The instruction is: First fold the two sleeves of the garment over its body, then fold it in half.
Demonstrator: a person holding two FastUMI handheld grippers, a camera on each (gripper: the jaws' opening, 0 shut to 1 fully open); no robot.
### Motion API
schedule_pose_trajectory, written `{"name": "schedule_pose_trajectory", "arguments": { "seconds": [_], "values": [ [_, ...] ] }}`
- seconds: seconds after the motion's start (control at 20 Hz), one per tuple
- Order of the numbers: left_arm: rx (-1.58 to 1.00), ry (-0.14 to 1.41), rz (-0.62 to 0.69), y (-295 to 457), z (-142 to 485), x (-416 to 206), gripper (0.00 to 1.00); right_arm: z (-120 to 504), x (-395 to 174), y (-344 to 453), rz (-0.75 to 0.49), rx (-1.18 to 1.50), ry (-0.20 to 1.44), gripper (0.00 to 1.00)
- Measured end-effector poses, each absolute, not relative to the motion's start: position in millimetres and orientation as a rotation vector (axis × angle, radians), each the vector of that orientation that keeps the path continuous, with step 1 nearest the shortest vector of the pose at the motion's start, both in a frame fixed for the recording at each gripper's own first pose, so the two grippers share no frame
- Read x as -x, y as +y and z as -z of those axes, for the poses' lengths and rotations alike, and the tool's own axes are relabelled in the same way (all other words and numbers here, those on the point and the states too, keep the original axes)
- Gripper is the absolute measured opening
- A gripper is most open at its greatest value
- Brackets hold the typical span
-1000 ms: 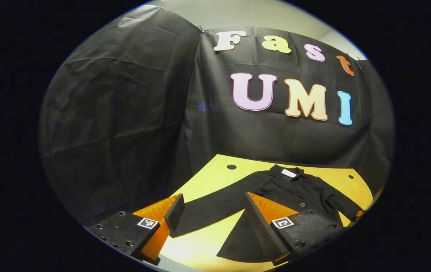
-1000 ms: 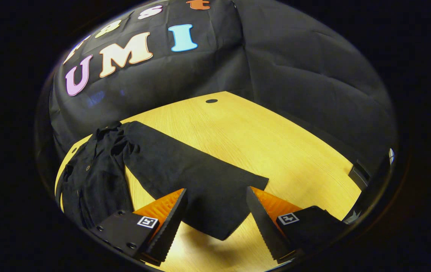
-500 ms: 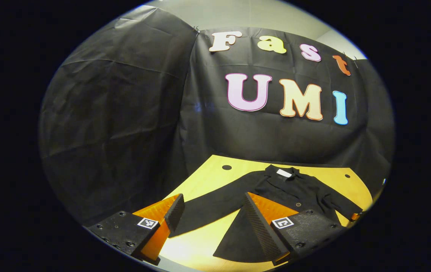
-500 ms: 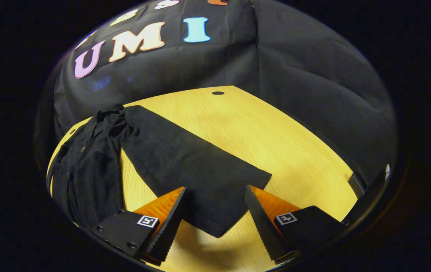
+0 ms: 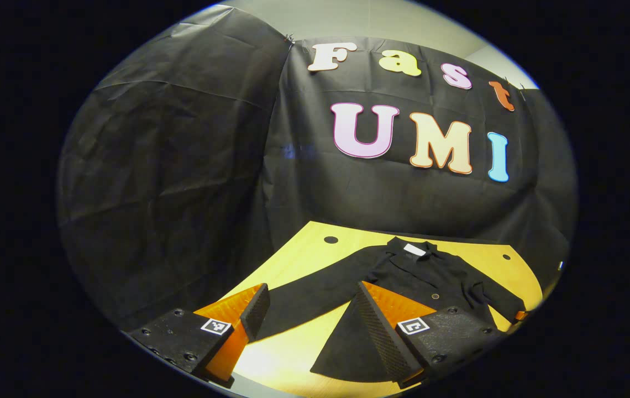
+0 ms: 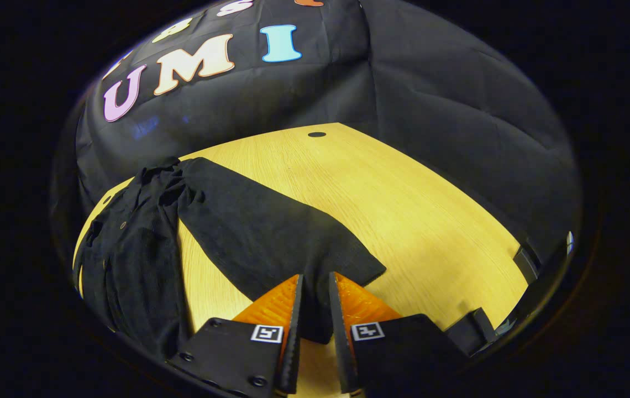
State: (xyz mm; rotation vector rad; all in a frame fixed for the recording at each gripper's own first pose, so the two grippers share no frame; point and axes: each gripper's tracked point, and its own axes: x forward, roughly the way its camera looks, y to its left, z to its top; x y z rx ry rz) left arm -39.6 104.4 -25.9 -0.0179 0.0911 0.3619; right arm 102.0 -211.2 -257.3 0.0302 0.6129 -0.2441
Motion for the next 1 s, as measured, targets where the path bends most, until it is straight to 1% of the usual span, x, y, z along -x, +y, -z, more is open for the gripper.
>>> {"name": "schedule_pose_trajectory", "arguments": {
  "seconds": [0.05,0.1,0.15,0.2,0.25,0.3,0.35,0.4,0.45,0.55,0.6,0.65,0.7,0.75,0.8,0.95,1.0],
  "values": [
    [0.017,0.094,-0.362,104,26,40,0.92,257,-101,-211,0.255,-0.033,0.615,0.18],
    [0.015,0.095,-0.363,105,28,40,0.92,258,-100,-211,0.257,-0.031,0.618,0.14],
    [0.015,0.096,-0.362,105,28,40,0.92,258,-102,-211,0.252,-0.030,0.620,0.17],
    [0.017,0.098,-0.360,104,30,40,0.93,257,-100,-210,0.254,-0.029,0.626,0.17],
    [0.019,0.099,-0.358,103,30,40,0.93,256,-101,-210,0.252,-0.020,0.627,0.09],
    [0.020,0.100,-0.354,102,30,39,0.92,258,-101,-210,0.252,-0.014,0.637,0.08],
    [0.020,0.102,-0.353,102,30,40,0.92,257,-102,-210,0.250,0.000,0.640,0.04],
    [0.019,0.101,-0.352,102,32,39,0.93,257,-101,-209,0.249,0.017,0.653,0.06],
    [0.017,0.100,-0.352,101,31,39,0.93,256,-101,-210,0.249,0.028,0.659,0.02],
    [0.013,0.099,-0.352,102,31,39,0.93,256,-102,-211,0.249,0.049,0.671,0.02],
    [0.014,0.099,-0.354,102,30,40,0.92,254,-102,-210,0.249,0.053,0.675,0.00],
    [0.016,0.100,-0.354,103,30,40,0.92,252,-103,-208,0.248,0.053,0.679,0.02],
    [0.020,0.102,-0.354,103,33,40,0.93,250,-103,-207,0.248,0.051,0.676,0.02],
    [0.021,0.103,-0.353,104,33,40,0.93,245,-105,-205,0.247,0.045,0.673,0.00],
    [0.020,0.105,-0.355,104,35,41,0.92,241,-106,-203,0.244,0.043,0.670,0.02],
    [0.020,0.112,-0.361,109,38,42,0.92,222,-116,-199,0.231,0.062,0.645,0.00],
    [0.024,0.114,-0.362,109,39,44,0.93,213,-120,-197,0.226,0.064,0.631,0.02]
  ]
}}
